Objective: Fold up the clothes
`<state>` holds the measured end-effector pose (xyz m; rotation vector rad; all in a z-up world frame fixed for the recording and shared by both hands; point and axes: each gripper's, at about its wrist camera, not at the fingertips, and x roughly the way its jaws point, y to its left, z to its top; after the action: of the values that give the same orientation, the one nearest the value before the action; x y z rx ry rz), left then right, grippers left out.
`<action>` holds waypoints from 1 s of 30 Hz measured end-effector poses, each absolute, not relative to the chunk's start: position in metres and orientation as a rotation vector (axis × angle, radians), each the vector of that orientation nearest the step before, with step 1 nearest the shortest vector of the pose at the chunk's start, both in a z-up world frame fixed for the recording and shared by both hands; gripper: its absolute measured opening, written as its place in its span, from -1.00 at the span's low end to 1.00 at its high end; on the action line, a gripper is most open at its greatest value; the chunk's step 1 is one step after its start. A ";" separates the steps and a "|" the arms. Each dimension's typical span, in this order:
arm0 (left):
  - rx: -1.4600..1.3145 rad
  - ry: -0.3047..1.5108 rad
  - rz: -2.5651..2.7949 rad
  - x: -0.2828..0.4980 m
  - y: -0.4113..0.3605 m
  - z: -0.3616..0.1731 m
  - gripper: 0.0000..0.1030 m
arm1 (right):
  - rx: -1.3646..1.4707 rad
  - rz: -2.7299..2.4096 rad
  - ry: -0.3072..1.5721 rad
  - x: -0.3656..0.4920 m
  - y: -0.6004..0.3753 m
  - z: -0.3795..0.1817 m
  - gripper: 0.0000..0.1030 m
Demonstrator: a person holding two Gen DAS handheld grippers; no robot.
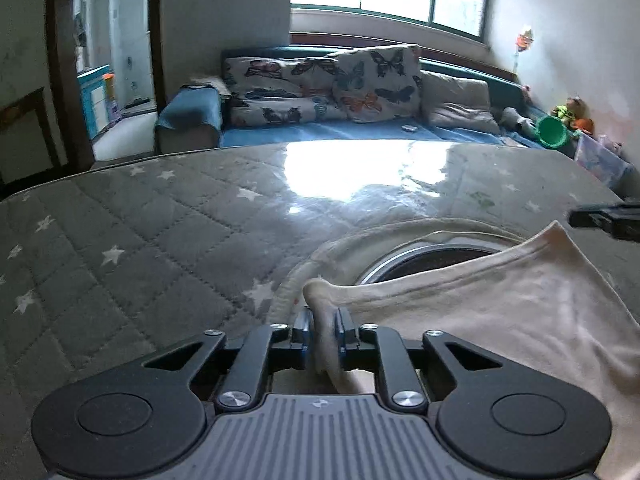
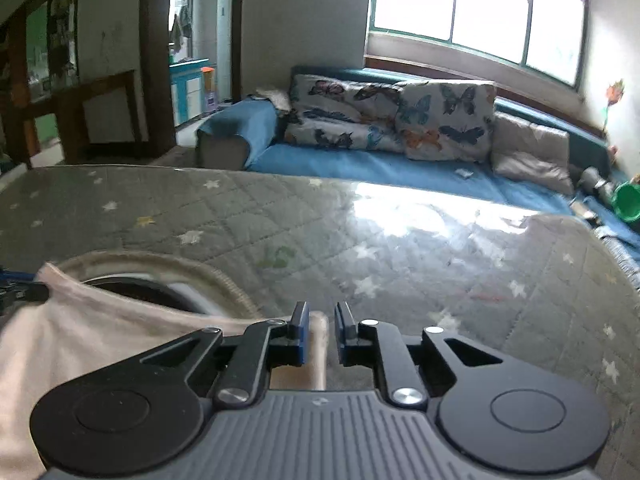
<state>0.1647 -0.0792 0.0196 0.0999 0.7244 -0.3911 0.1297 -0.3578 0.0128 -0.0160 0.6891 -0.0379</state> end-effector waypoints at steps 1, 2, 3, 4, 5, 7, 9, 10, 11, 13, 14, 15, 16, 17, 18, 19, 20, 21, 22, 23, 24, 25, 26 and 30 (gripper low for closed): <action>0.101 0.715 -0.382 0.161 -0.077 0.022 -0.64 | -0.011 -0.013 0.695 0.123 -0.356 0.016 -0.74; 0.107 0.705 -0.373 0.157 -0.076 0.025 -0.64 | -0.011 0.019 0.701 0.113 -0.354 0.018 -0.74; 0.119 0.692 -0.365 0.152 -0.077 0.029 -0.64 | -0.014 0.045 0.706 0.103 -0.350 0.020 -0.74; 0.129 0.676 -0.366 0.145 -0.078 0.032 -0.63 | -0.016 0.065 0.712 0.095 -0.347 0.020 -0.74; 0.131 0.665 -0.382 0.136 -0.079 0.036 -0.64 | -0.024 0.091 0.718 0.083 -0.343 0.021 -0.74; 0.126 0.663 -0.435 0.117 -0.083 0.042 -0.64 | -0.046 0.132 0.730 0.061 -0.332 0.019 -0.74; 0.105 0.685 -0.512 0.097 -0.088 0.046 -0.64 | -0.067 0.151 0.731 0.041 -0.322 0.014 -0.75; 0.082 0.703 -0.559 0.088 -0.091 0.047 -0.64 | -0.073 0.158 0.733 0.033 -0.319 0.011 -0.75; 0.062 0.723 -0.608 0.077 -0.094 0.046 -0.64 | -0.076 0.166 0.736 0.025 -0.316 0.009 -0.75; 0.055 0.757 -0.685 0.057 -0.102 0.043 -0.64 | -0.080 0.176 0.742 0.012 -0.311 0.004 -0.75; 0.065 0.766 -0.716 0.048 -0.105 0.040 -0.63 | -0.077 0.169 0.749 0.009 -0.312 0.001 -0.75; 0.082 0.774 -0.731 0.040 -0.108 0.036 -0.63 | -0.072 0.159 0.757 0.005 -0.313 -0.002 -0.75; 0.107 0.783 -0.729 0.034 -0.111 0.032 -0.63 | -0.059 0.147 0.758 0.003 -0.316 -0.004 -0.78; 0.131 0.793 -0.717 0.030 -0.111 0.027 -0.63 | -0.044 0.134 0.758 0.001 -0.321 -0.006 -0.78; 0.150 0.804 -0.700 0.028 -0.110 0.023 -0.64 | -0.033 0.121 0.755 -0.001 -0.325 -0.006 -0.78; 0.160 0.804 -0.687 0.026 -0.107 0.020 -0.64 | -0.026 0.105 0.753 -0.003 -0.328 -0.005 -0.78; 0.163 0.793 -0.677 0.025 -0.102 0.020 -0.64 | -0.017 0.086 0.755 -0.004 -0.332 -0.004 -0.78; 0.159 0.793 -0.662 0.026 -0.097 0.020 -0.64 | -0.003 0.071 0.759 -0.004 -0.337 -0.003 -0.78; 0.144 0.798 -0.651 0.028 -0.091 0.021 -0.64 | 0.012 0.059 0.763 -0.004 -0.341 -0.002 -0.78; 0.126 0.804 -0.647 0.028 -0.086 0.022 -0.63 | 0.022 0.052 0.763 -0.004 -0.344 -0.001 -0.78; 0.107 0.809 -0.648 0.028 -0.082 0.023 -0.61 | 0.021 0.050 0.752 -0.003 -0.344 0.001 -0.77; 0.094 0.814 -0.659 0.027 -0.079 0.023 -0.57 | 0.016 0.047 0.737 -0.004 -0.343 0.003 -0.77; 0.089 0.814 -0.666 0.026 -0.078 0.024 -0.54 | 0.022 0.051 0.723 -0.002 -0.340 0.004 -0.77; 0.061 0.771 -0.667 0.018 -0.066 0.036 -0.52 | 0.032 0.076 0.727 0.012 -0.330 0.001 -0.75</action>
<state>0.0182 -0.0657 0.0360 0.0607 0.7713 -0.6671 0.0121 -0.3303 0.0011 0.0319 0.7271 0.0764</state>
